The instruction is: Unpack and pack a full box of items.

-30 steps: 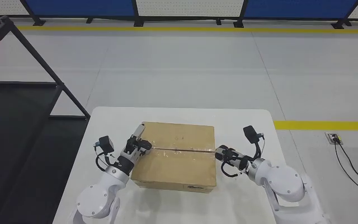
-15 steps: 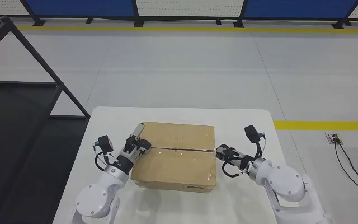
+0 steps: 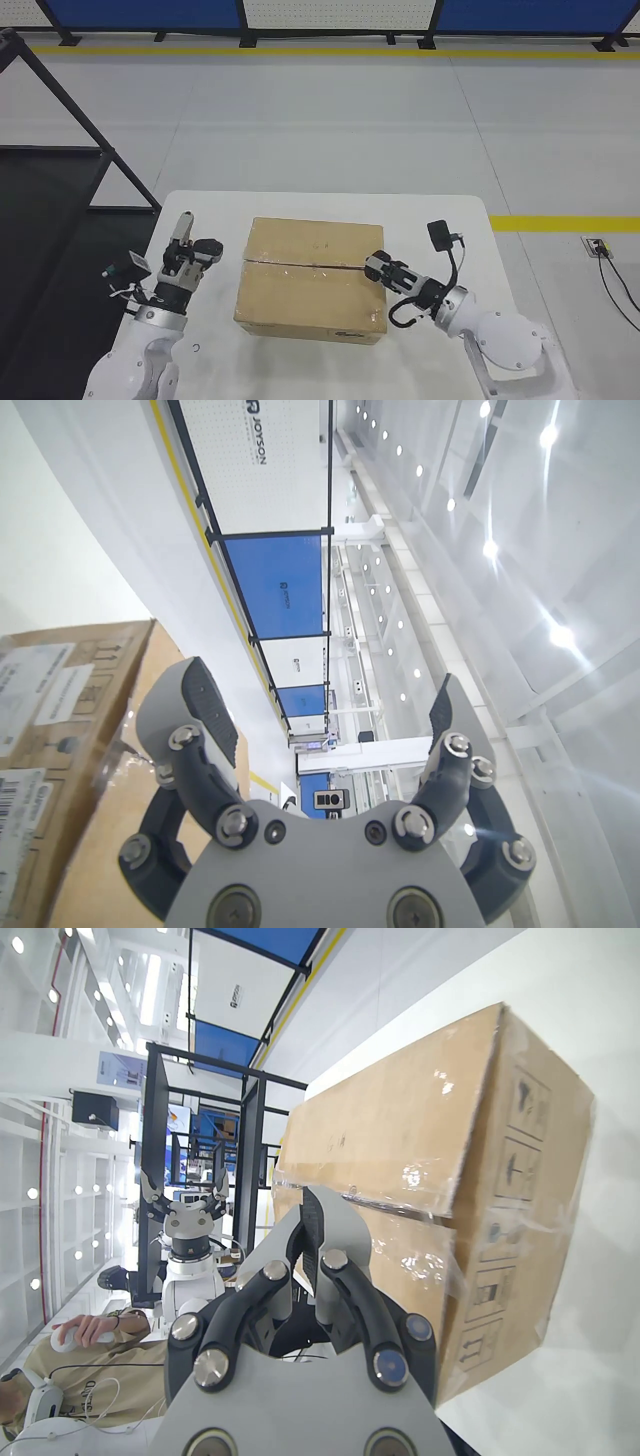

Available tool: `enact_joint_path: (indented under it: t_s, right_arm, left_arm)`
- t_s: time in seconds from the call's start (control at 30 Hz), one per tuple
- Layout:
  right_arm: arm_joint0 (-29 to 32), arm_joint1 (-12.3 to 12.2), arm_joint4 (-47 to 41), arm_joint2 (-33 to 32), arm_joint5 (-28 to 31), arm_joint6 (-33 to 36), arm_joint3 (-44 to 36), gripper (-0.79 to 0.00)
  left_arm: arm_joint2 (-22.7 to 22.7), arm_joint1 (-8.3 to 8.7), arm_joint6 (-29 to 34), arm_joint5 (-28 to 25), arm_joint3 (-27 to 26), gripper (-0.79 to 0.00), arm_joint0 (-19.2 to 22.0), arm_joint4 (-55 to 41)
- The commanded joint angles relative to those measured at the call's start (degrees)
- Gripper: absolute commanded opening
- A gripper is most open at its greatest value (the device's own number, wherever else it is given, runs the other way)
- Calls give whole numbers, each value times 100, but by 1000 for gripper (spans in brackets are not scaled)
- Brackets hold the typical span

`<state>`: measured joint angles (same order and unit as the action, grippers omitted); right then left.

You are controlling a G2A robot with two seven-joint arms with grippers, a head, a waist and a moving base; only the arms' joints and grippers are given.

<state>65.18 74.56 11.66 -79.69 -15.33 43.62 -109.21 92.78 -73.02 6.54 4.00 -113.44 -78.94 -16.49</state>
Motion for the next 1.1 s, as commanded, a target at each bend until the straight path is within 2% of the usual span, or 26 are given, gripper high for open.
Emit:
enact_joint_path:
  t_s: [0.0, 0.03, 0.2, 0.27, 0.47, 0.7, 0.93, 1.07]
  right_arm:
    - [18, -1, -7, -23, 9, -6, -5, -785]
    - [18, -1, -7, -23, 9, -6, -5, -785]
    - [27, 0, -16, -7, 20, -10, -10, -785]
    - [-90, 19, -59, 269, -131, 89, 33, -785]
    - [-1385, 232, -117, 1582, -1403, 62, 624, -785]
    - [-2797, 623, -619, 2753, -2421, -310, 1827, -785]
    - [-3585, 891, -1105, 3130, -2784, -477, 2916, -785]
    - [-3678, 993, -1411, 3288, -2509, -409, 3098, -785]
  left_arm:
    - [196, 8, -19, -8, -62, 0, -217, -56]
    - [281, 13, -2, -4, -94, 0, -340, -69]
    - [281, 13, -2, -4, -94, 0, -340, -69]
    - [281, 13, -2, -4, -94, 0, -340, -69]
    - [394, -3, -139, -178, 3, 0, -363, -322]
    - [630, -42, -308, -730, -59, 0, -755, -808]
    - [726, -74, -402, -1152, -200, 0, -1022, -958]
    - [758, -79, -339, -1231, -264, 0, -1064, -952]
